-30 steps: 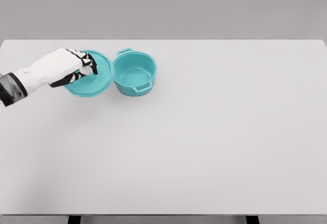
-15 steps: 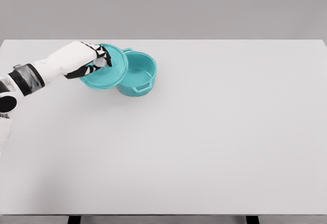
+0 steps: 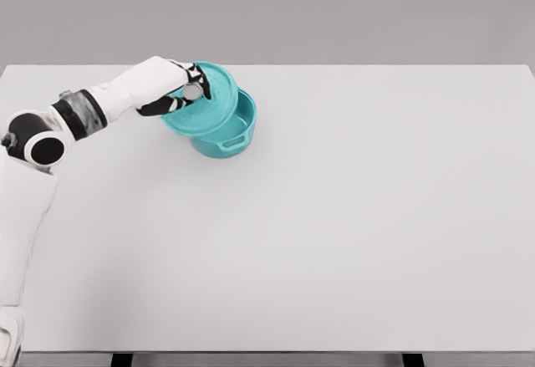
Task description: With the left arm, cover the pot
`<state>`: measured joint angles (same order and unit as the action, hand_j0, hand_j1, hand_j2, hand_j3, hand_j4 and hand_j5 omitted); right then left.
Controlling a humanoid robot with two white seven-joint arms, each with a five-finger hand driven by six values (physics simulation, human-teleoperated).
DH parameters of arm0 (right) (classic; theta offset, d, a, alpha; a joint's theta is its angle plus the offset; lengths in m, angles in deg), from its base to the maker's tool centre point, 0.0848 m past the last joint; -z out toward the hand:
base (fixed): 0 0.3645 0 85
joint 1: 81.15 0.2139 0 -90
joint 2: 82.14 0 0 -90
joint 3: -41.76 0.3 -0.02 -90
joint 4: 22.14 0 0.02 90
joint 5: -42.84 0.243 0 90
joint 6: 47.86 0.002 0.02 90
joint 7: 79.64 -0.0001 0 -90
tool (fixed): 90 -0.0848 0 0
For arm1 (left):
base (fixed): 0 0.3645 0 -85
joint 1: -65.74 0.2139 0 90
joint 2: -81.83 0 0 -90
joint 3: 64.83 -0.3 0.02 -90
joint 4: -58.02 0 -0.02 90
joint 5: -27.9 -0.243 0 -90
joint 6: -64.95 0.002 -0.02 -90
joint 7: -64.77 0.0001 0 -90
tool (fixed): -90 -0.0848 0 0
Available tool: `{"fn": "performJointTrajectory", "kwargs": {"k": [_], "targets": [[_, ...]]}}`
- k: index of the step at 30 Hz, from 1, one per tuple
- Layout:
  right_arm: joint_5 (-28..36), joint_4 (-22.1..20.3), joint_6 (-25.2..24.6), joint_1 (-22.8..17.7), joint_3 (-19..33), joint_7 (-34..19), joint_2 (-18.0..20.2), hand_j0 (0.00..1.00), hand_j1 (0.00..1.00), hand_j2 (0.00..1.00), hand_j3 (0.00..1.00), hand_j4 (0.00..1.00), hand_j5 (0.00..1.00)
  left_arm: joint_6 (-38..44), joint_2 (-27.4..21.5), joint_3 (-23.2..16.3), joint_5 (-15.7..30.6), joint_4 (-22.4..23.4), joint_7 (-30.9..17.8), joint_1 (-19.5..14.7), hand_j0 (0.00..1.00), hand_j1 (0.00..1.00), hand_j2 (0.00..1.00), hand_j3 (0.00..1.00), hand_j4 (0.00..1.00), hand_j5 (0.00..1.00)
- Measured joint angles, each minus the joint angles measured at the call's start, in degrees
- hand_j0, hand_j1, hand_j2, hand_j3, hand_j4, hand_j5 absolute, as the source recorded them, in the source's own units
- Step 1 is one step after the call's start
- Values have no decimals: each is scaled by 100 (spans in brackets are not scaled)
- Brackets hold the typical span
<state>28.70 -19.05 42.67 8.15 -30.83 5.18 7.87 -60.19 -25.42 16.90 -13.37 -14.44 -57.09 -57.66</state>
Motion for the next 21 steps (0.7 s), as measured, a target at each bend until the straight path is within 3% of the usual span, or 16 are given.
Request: {"fn": "performJointTrajectory", "kwargs": {"k": [6,21], "targets": [[0,2,0,9,0,0,0,100,100,100,100,100,100,-3,197,-180,-50,395,0,-211,50,50,50,50,50,50],[0,0,0,0,0,0,0,100,100,100,100,100,100,-1,336,-339,-51,705,1,-387,50,50,50,50,50,50]]}}
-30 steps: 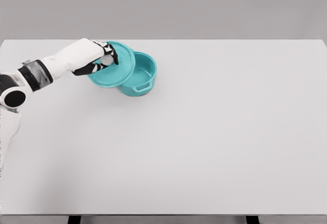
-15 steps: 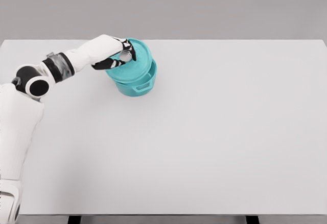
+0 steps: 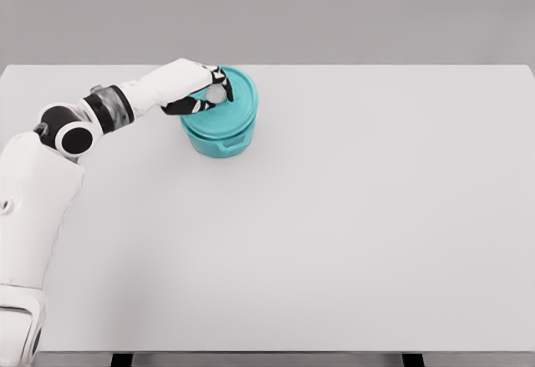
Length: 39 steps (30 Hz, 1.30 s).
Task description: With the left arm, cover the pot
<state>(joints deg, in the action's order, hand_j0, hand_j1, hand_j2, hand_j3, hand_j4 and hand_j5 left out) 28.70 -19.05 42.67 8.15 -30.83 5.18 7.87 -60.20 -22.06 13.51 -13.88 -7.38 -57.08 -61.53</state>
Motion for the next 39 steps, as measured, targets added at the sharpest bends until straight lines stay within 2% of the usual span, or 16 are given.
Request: {"fn": "performJointTrajectory", "kwargs": {"k": [12,20,28,36,39], "targets": [[0,0,0,9,0,0,0,100,100,100,100,100,100,10,26,-10,22,384,19,-123,53,53,53,53,53,53],[0,-1,0,9,0,0,0,100,100,100,100,100,100,10,71,-11,24,410,19,-123,63,63,63,63,63,63],[0,0,0,0,0,0,0,100,100,100,100,100,100,0,80,-13,-2,477,1,-149,63,63,63,63,63,63],[0,-2,0,0,0,0,0,100,100,100,100,100,100,-1,81,-17,-4,490,0,-149,72,72,72,72,72,72],[0,0,0,0,0,0,0,100,100,100,100,100,100,-1,80,-18,-4,470,-1,-149,72,72,72,72,72,72]]}}
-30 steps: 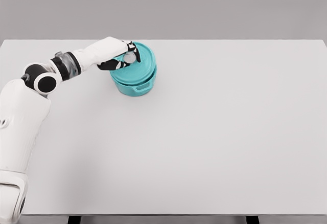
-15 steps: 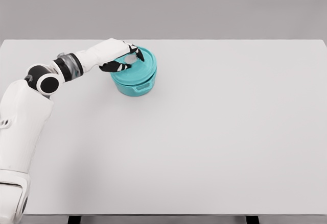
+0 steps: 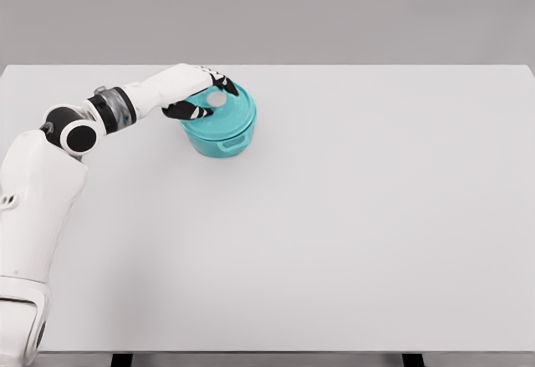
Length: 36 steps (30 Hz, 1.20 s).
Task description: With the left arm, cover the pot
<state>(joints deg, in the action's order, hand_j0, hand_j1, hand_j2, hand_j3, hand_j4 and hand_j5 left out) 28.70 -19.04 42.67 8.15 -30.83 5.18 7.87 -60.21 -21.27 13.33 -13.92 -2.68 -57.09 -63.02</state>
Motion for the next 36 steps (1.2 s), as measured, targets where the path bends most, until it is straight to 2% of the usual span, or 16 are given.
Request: {"fn": "performJointTrajectory", "kwargs": {"k": [25,36], "targets": [[0,-1,0,0,0,0,0,100,100,100,100,100,100,-1,-68,23,34,-222,0,-18,72,72,72,72,72,72],[0,-2,0,0,0,0,0,100,100,100,100,100,100,0,-225,54,48,-410,0,-9,76,76,76,76,76,76]]}}
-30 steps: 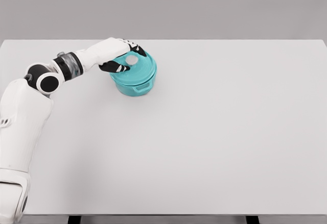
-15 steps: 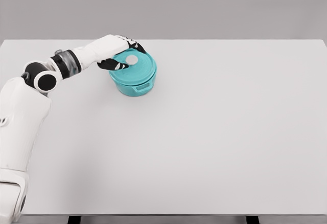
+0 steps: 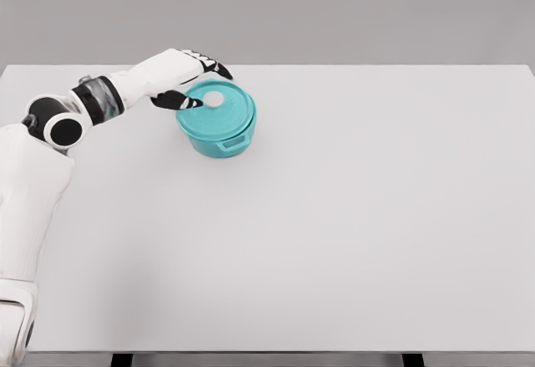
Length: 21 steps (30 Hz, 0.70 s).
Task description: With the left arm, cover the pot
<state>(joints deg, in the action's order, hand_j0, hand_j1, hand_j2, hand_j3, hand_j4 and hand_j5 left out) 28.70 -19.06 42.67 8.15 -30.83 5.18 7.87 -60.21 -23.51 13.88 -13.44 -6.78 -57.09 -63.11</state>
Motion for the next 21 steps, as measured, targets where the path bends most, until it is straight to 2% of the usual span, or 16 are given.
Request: {"fn": "performJointTrajectory", "kwargs": {"k": [3,5,6,10,11,12,16,21], "targets": [[0,0,0,9,0,0,0,100,100,100,100,100,100,-1,-199,18,30,-71,-5,18,78,78,78,78,78,78],[0,2,0,0,0,0,0,100,100,100,100,100,100,-3,-457,121,48,-224,-7,70,89,89,89,89,89,89],[0,1,0,9,0,0,0,100,100,100,100,100,100,-3,-611,209,54,-284,-7,167,100,100,100,100,100,100],[0,2,0,0,0,0,0,100,100,100,100,100,100,-8,-1195,777,67,-444,-10,817,100,100,100,100,100,100],[0,1,0,0,0,0,0,100,100,100,100,100,100,-9,-1325,963,125,-468,-10,1072,100,100,100,100,100,100],[0,1,0,0,0,0,0,100,100,100,100,100,100,-8,-1459,1106,235,-482,-10,1186,100,100,100,100,100,100],[0,1,0,9,0,0,0,100,100,100,100,100,100,-2,-1788,1378,560,-483,-9,1406,100,100,100,100,100,100],[0,0,0,0,0,0,0,100,100,100,100,100,100,0,-1884,1468,668,-478,-8,1503,100,100,100,100,100,100]]}}
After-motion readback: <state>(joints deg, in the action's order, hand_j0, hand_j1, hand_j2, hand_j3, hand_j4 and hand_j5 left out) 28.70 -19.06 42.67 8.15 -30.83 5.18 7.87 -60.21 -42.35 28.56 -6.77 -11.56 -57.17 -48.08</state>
